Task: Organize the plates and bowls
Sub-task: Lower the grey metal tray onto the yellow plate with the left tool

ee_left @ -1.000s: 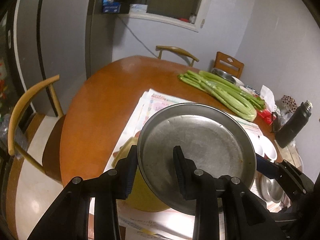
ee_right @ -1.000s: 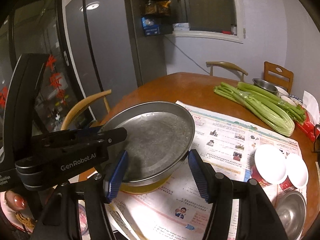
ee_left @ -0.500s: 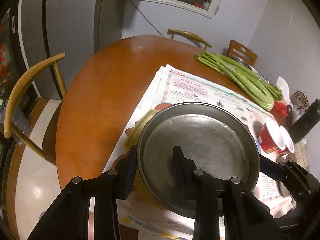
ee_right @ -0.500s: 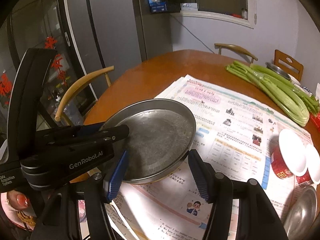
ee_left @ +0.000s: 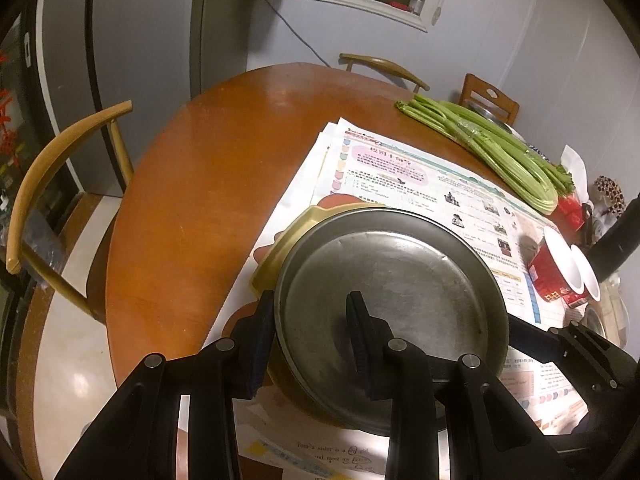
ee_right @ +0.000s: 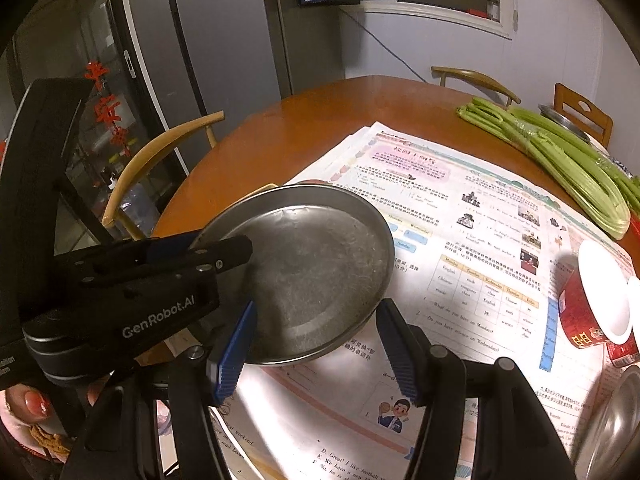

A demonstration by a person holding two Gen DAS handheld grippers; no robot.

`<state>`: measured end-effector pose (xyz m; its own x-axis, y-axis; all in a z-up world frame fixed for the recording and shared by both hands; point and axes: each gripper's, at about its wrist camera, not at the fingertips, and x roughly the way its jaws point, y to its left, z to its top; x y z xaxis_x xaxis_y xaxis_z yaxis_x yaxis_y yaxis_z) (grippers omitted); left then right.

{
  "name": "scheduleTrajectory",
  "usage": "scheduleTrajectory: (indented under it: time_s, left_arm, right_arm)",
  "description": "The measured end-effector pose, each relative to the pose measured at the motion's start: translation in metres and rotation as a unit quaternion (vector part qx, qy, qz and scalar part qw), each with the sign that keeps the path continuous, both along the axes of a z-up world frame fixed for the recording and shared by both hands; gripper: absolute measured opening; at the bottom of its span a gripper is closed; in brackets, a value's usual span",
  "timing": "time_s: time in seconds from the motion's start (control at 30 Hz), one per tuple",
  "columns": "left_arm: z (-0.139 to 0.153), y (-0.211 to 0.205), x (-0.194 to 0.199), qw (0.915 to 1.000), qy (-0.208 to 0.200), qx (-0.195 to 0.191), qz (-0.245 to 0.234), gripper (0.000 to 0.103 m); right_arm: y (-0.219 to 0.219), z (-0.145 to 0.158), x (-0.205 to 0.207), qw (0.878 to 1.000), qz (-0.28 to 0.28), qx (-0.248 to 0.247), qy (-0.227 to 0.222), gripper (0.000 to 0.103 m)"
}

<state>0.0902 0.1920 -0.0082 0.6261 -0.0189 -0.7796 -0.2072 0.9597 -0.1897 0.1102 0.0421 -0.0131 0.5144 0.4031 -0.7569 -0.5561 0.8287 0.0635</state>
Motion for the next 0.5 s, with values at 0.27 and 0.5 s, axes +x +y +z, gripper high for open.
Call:
scheduleTrajectory:
  time_s: [0.27, 0.5]
  left_arm:
    - [-0.0027, 0.0012, 0.0028, 1.0000, 0.001, -0.003, 0.004, 0.035]
    - [0.0003, 0.0045, -0.0003, 0.9999, -0.002, -0.011, 0.004, 0.036]
  right_arm:
    - [0.0032, -0.0049, 0.0027, 1.000, 0.002, -0.004, 0.006, 0.062]
    - [0.0047, -0.0051, 0.0018, 1.000, 0.004, -0.003, 0.007, 0.062]
